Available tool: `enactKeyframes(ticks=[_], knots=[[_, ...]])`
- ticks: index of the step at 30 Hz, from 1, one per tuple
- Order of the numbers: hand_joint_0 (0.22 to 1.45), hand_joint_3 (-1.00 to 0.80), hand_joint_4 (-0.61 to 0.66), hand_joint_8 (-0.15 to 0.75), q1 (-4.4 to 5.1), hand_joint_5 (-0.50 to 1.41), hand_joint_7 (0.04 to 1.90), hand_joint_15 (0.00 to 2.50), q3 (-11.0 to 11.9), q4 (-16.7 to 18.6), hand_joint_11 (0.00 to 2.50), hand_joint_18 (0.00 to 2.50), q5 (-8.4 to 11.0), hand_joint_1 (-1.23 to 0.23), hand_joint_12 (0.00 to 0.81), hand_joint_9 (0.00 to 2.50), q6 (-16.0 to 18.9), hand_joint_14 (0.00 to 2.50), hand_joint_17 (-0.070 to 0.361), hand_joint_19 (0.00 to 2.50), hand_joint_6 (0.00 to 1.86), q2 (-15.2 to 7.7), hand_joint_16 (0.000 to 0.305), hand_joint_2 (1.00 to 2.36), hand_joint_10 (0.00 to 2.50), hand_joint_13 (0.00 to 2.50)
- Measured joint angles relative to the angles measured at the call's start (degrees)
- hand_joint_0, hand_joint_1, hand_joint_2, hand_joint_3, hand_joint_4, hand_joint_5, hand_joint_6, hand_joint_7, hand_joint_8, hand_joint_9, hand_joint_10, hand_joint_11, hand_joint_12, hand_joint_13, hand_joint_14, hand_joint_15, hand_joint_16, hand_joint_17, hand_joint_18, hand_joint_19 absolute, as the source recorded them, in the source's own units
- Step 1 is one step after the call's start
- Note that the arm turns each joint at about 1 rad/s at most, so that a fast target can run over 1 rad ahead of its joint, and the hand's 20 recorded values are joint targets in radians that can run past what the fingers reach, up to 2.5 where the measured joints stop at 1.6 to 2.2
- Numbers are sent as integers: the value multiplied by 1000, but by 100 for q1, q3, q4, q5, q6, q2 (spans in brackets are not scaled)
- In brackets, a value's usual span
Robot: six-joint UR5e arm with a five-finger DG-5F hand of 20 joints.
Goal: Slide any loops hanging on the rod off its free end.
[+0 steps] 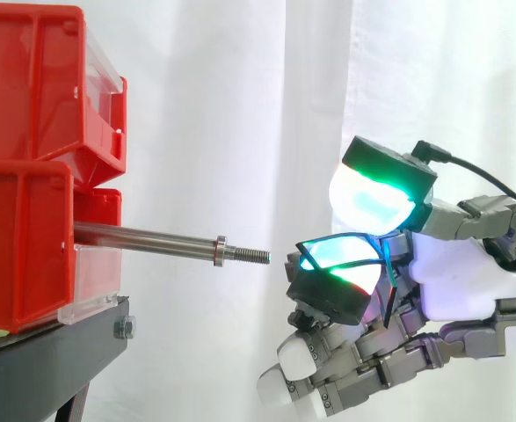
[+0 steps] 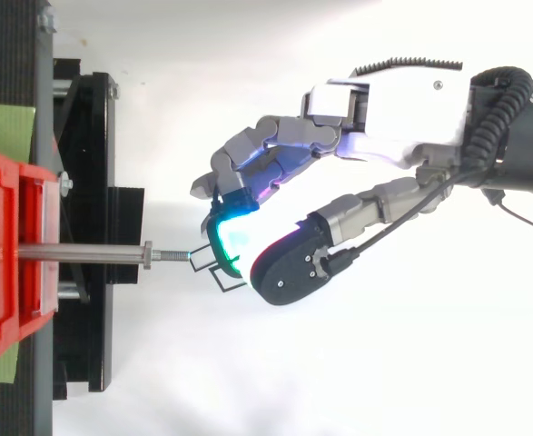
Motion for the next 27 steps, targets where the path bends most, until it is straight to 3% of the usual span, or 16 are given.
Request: enactKeyframes(ticks=[7, 27], knots=[[578, -190, 53, 266, 0, -177, 1365, 0, 2, 0, 168, 395, 8, -711, 274, 742, 0, 0, 89, 0, 841, 0, 39, 1022, 5, 478], [588, -186, 23, 284, 16, -186, 1322, 0, -3, -25, 271, 411, 35, -708, 253, 915, 4, 0, 87, 0, 860, -1, 39, 1022, 9, 524]])
